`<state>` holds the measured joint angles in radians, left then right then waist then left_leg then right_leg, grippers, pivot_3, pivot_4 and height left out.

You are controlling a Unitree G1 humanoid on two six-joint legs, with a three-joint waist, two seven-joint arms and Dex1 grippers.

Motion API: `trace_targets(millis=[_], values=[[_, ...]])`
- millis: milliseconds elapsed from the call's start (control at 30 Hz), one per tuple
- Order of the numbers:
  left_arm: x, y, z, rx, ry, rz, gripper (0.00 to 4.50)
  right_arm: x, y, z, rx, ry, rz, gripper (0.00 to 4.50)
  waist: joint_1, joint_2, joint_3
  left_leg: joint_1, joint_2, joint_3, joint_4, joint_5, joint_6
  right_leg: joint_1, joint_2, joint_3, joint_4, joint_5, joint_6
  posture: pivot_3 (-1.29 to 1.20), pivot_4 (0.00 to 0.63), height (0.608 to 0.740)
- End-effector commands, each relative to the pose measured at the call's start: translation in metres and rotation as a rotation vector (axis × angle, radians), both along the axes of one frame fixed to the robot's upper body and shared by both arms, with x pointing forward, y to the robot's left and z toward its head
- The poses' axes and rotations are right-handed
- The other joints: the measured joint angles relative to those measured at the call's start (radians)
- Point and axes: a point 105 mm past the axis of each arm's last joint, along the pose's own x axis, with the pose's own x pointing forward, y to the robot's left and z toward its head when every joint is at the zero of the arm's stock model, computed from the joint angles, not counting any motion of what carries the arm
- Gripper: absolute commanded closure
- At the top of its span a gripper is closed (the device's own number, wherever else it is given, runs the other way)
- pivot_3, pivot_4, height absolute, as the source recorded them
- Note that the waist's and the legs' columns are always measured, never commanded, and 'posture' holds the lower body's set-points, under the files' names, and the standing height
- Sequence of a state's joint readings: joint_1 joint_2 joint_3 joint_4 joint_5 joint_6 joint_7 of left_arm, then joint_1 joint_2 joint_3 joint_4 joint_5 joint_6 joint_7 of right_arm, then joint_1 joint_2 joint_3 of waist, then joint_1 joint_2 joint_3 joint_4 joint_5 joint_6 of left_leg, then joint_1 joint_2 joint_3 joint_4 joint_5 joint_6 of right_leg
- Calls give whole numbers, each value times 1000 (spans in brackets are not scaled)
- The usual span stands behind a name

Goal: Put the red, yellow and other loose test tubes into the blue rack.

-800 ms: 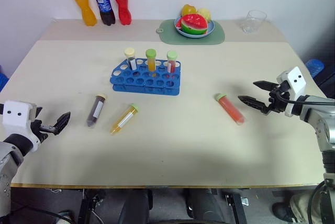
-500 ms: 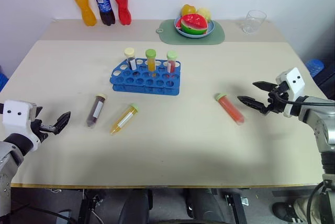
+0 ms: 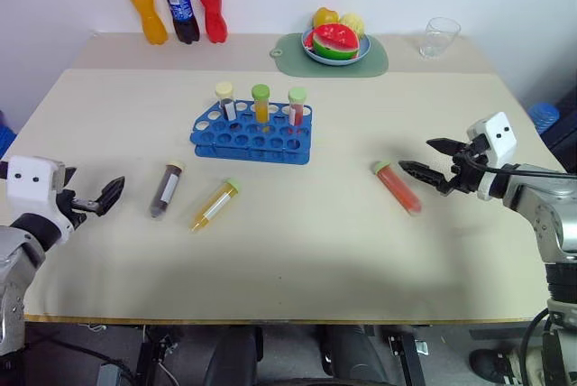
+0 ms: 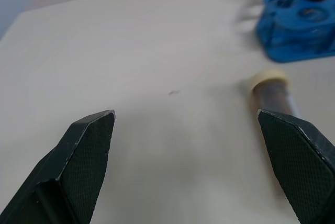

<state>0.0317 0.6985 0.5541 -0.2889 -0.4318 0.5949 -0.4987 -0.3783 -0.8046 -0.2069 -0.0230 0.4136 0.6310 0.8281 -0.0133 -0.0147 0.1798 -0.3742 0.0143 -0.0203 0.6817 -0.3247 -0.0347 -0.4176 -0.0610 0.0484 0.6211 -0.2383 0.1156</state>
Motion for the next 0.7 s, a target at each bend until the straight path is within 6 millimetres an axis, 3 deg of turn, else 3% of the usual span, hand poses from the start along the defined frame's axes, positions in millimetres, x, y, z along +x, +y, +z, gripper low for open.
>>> trace_targets(millis=[33, 200, 333, 567, 700], values=[[8, -3, 3, 19, -26, -19, 25, -7, -2, 16, 0, -53, -12, 0, 0, 0, 0, 0, 0, 0, 0, 0, 0, 0, 0, 0, 0, 0, 0, 0, 150, 734], [17, -26, 11, -6, -53, -115, 25, -12, 6, 13, -27, -37, 1, 0, 0, 0, 0, 0, 0, 0, 0, 0, 0, 0, 0, 0, 0, 0, 0, 0, 150, 734], [13, -76, 21, -78, -71, -348, 25, -13, 19, 6, -104, 46, 14, 0, -2, 0, 0, 0, 0, 0, 0, 0, 0, -1, 0, 0, 2, 0, 0, 0, 150, 734], [-20, -161, 5, -12, 28, -772, 25, 1, 25, -3, -143, 360, -135, 0, -5, 0, 0, 0, 0, 1, 1, 0, 0, -4, 0, 2, 6, 0, -1, 0, 150, 734], [-31, -186, -9, 0, 82, -907, 25, 13, 32, -7, -196, 476, -190, 0, -4, 0, 0, -1, 0, 1, 1, 0, 0, -6, 1, 2, 6, 0, -1, 0, 150, 734]])
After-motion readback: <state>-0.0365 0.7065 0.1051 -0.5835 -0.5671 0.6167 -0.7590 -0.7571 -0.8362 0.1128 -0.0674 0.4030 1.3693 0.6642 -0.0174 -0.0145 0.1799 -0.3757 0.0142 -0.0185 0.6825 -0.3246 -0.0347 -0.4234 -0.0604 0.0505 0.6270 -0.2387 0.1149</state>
